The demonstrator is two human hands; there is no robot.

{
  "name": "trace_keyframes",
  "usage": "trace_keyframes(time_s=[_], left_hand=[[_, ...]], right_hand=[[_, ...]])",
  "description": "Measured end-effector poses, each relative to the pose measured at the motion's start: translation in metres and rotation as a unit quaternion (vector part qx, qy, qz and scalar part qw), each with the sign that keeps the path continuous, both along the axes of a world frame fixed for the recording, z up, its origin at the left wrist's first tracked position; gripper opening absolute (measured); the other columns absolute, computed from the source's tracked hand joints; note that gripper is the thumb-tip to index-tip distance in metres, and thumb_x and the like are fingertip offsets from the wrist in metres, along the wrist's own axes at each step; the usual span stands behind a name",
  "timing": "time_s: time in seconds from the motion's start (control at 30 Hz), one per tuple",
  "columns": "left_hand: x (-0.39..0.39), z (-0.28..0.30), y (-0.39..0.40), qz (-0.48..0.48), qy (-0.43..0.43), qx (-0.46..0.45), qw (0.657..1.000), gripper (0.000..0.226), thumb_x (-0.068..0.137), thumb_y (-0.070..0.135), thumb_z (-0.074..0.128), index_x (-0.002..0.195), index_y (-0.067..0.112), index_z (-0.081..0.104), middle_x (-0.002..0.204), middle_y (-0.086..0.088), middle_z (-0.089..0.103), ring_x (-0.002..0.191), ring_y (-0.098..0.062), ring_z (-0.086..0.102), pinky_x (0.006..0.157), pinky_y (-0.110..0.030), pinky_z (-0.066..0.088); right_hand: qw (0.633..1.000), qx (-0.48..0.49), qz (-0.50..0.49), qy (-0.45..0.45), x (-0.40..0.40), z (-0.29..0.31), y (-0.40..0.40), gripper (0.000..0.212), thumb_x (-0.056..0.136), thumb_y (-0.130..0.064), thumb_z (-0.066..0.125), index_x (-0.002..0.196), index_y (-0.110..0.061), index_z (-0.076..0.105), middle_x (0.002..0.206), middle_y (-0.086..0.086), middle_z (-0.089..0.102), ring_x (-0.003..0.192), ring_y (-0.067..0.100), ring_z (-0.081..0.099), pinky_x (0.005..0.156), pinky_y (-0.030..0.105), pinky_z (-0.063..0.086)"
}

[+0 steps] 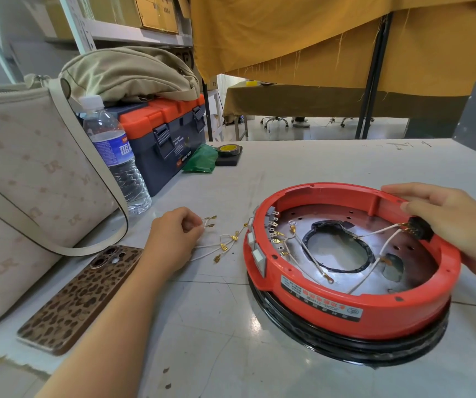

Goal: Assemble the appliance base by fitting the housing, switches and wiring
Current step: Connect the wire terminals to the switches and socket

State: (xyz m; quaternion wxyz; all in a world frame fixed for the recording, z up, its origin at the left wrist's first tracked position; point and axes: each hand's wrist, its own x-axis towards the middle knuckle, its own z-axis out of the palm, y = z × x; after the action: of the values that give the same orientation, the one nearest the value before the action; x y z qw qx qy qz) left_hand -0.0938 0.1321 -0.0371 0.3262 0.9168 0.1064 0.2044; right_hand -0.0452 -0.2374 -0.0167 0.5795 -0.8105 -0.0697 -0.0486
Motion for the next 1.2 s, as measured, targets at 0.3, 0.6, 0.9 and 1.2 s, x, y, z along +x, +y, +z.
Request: trace_keyframes(time_s=[0.3,0.6,0.9,1.2], left_hand=[[-0.003,0.003,-0.003,-0.013,0.030,0.005,0.999,0.022,0.087,0.006,0.058,0.085,0.023,0.072,0.086,0.007,0.066,0.080,-0.008,0.059,0.070,-0.014,0.040],[-0.004,0.005,0.004,0.015,0.037,0.029,0.999,0.026,0.087,0.003,0.053,0.093,0.020,0.072,0.091,0.003,0.066,0.079,-0.010,0.054,0.074,-0.016,0.036],[-0.006,0.004,0.018,0.054,0.168,0.139,0.974,0.027,0.087,-0.003,0.039,0.098,0.003,0.064,0.108,-0.018,0.063,0.103,-0.034,0.051,0.082,-0.035,0.042],[-0.005,-0.001,0.012,-0.073,0.185,0.173,0.965,0.033,0.096,0.004,0.036,0.123,0.005,0.053,0.148,-0.004,0.038,0.137,-0.026,0.033,0.103,-0.023,0.025]], right_hand=[[1.000,0.005,0.013,-0.013,0.008,-0.006,-0.005,0.044,0.091,-0.003,0.049,0.089,-0.040,0.074,0.099,-0.004,0.072,0.086,0.021,0.063,0.064,0.016,0.052],[1.000,-0.008,0.014,-0.018,0.020,-0.015,-0.012,0.042,0.089,-0.008,0.050,0.101,-0.043,0.071,0.099,-0.008,0.074,0.097,0.026,0.067,0.069,0.039,0.055],[1.000,-0.010,0.004,-0.015,0.023,-0.017,-0.015,0.044,0.069,-0.027,0.053,0.107,-0.042,0.069,0.099,-0.011,0.074,0.092,0.018,0.070,0.066,0.031,0.057],[1.000,-0.010,-0.002,-0.016,0.024,-0.018,-0.014,0.043,0.068,-0.029,0.054,0.107,-0.042,0.069,0.097,-0.013,0.074,0.084,0.009,0.071,0.059,0.028,0.057]])
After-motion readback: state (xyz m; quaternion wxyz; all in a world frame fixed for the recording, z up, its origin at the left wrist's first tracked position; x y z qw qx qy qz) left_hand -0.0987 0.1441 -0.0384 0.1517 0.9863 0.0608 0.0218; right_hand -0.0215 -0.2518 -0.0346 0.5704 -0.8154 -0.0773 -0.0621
